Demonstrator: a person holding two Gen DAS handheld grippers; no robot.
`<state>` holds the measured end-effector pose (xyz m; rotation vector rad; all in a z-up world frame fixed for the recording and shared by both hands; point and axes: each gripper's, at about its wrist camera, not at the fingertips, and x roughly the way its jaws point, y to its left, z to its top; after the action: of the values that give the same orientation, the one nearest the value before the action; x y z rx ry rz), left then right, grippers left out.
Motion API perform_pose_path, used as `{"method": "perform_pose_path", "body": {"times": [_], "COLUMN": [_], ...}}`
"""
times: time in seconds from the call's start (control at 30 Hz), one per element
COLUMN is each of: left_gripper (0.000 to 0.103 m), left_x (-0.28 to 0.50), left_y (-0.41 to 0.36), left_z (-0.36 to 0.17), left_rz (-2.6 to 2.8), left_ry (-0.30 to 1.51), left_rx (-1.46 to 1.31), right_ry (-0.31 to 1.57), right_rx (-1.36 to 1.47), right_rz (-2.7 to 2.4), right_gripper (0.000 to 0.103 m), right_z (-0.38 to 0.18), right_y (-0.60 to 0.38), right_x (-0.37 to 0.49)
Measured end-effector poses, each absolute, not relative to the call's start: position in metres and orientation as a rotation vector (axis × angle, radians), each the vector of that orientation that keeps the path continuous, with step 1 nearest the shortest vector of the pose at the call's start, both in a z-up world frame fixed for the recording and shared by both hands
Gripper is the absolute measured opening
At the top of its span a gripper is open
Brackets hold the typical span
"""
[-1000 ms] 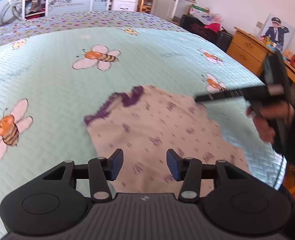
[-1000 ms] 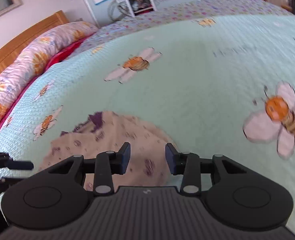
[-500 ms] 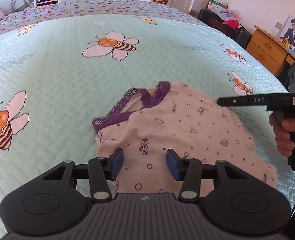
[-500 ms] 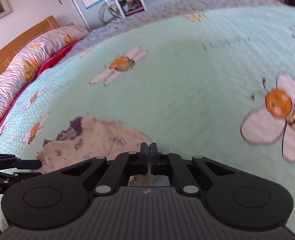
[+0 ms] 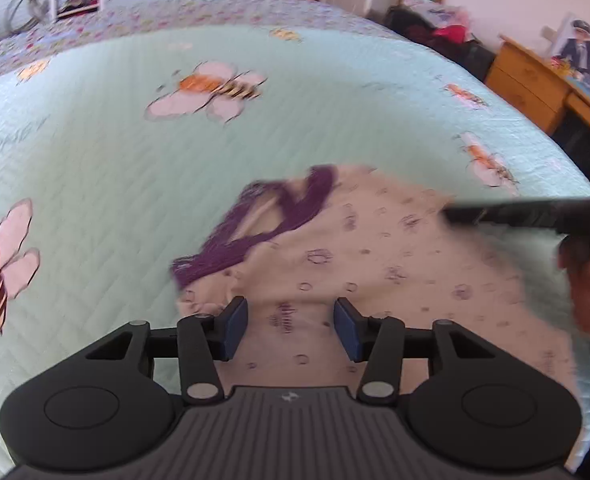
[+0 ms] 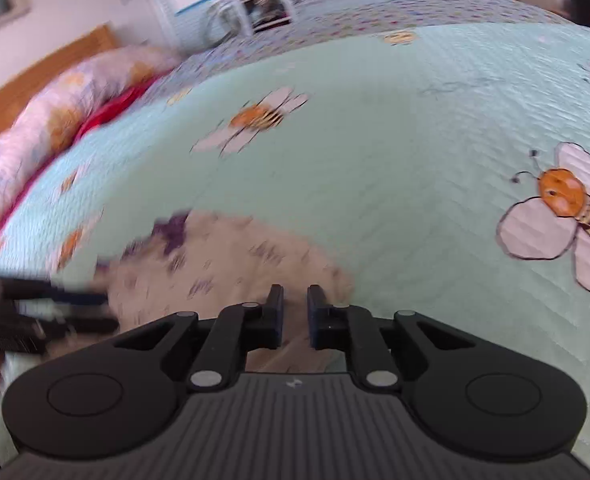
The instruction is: Fold clothes
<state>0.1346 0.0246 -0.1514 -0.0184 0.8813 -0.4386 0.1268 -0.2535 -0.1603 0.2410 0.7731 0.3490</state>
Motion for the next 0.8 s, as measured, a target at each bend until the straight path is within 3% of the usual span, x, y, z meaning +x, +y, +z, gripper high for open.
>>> {"method": "perform_pose_path", "body": {"times": [0.1, 0.17, 0.2, 0.5, 0.53, 0.6, 0.63, 0.8], "left_gripper": [0.048, 0.048, 0.048, 0.051, 0.051, 0.051, 0.051, 0.051], "left_x": [0.133, 0.134, 0.132, 0.119, 0.119, 0.119, 0.119, 0.119], "left_y": [0.032, 0.032, 0.032, 0.033, 0.034, 0.036, 0.037, 0.045], "left_z": [-0.145, -0.146, -0.146, -0.153, -0.154, -0.154, -0.154, -0.150], "left_rz": [-0.424, -0.416, -0.415, -0.420, -0.421, -0.422, -0.424, -0.420], "left_ry": [0.854, 0.853, 0.854, 0.843, 0.841, 0.838, 0.836, 0.834], "left_rx": [-0.048, -0.047, -0.043, -0.023, -0.030, -0.046, -0.054, -0.077], "right_ry": [0.711, 0.713, 0.726, 0.915, 0.917, 0.907, 0.901, 0.857], "right_rx": [0.231, 0.190, 0.158, -0.006, -0.038, -0.066, -0.073, -0.025], "right_rz": [0.404, 0.474, 0.497, 0.617, 0.605, 0.589, 0.587, 0.557], "right_gripper": [0.022, 0.035, 0.037, 0.038, 0.037, 0.026, 0.004, 0.004], "right_z": [-0.138, -0.129, -0.127, -0.149, -0.153, -0.155, -0.154, -0.141], "right_y": [-0.240, -0.220, -0.205, -0.115, -0.108, -0.101, -0.099, -0.103], "right_x": [0.117, 0.115, 0.117, 0.159, 0.160, 0.166, 0.170, 0.184]}}
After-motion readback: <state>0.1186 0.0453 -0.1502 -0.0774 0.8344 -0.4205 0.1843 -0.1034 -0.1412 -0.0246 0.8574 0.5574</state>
